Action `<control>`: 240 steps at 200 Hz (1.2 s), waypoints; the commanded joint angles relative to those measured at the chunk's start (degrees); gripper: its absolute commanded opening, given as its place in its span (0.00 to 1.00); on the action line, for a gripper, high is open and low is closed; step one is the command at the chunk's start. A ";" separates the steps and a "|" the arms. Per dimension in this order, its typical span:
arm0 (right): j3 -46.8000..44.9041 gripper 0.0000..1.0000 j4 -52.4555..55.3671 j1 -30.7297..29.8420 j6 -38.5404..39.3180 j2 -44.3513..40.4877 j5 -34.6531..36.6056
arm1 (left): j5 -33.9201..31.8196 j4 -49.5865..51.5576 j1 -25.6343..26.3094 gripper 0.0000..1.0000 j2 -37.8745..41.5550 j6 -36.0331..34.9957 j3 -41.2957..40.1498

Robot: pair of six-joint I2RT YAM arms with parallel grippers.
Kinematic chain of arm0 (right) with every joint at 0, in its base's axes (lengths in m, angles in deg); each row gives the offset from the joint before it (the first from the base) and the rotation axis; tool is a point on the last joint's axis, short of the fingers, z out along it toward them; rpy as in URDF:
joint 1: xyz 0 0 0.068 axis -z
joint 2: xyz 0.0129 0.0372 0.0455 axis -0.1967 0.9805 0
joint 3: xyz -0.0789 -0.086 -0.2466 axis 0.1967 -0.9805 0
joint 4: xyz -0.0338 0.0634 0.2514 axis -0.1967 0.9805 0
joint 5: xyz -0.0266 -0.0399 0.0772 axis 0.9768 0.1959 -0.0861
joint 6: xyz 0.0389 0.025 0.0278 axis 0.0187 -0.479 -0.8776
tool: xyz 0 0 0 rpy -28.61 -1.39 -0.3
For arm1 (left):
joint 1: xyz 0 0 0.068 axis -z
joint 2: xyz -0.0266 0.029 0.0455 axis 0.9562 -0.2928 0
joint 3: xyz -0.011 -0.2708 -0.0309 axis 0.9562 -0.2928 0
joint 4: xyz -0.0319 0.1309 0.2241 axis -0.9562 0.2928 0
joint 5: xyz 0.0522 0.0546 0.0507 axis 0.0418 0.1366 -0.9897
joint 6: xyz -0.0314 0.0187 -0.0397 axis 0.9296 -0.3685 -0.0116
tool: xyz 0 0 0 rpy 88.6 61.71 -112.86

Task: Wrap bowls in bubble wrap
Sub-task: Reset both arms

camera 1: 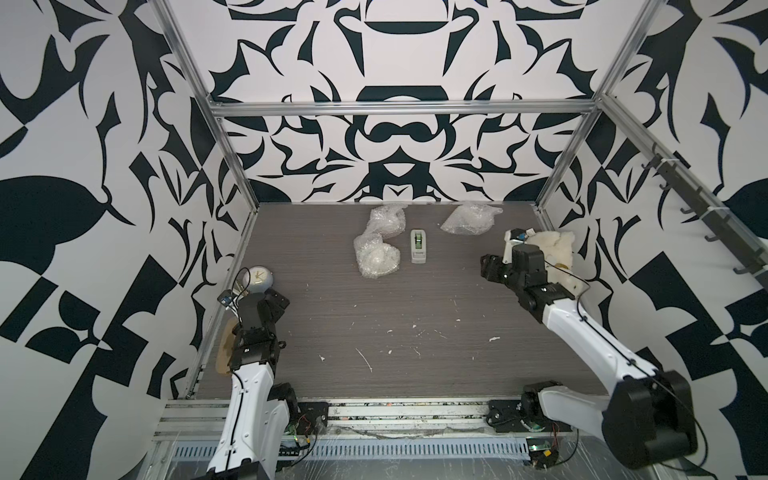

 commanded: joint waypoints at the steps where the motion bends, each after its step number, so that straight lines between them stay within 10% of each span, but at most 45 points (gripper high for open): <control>1: -5.20 0.73 -11.36 1.18 4.26 -3.79 19.05 | -4.73 -8.20 -0.24 1.00 1.77 -5.99 -1.72; 38: -12.99 0.82 -18.85 6.31 5.85 -3.51 25.52 | -4.13 -18.50 -0.22 1.00 -1.91 -14.17 -5.53; 129: -27.69 0.83 -63.58 7.85 11.30 19.41 13.95 | 9.91 -44.06 -0.20 1.00 -24.12 -21.61 -5.01; 199: -21.34 0.82 -57.34 6.43 15.96 25.23 5.31 | 17.53 -57.14 -0.10 1.00 -44.60 -23.06 1.48; 210: -21.23 0.98 -56.11 6.45 15.79 24.77 5.81 | 21.97 -58.51 0.07 1.00 -47.44 -25.41 1.59; 240: -20.82 0.99 -55.92 6.32 16.04 25.03 5.26 | 21.39 -55.96 1.08 0.99 -47.65 -26.05 3.00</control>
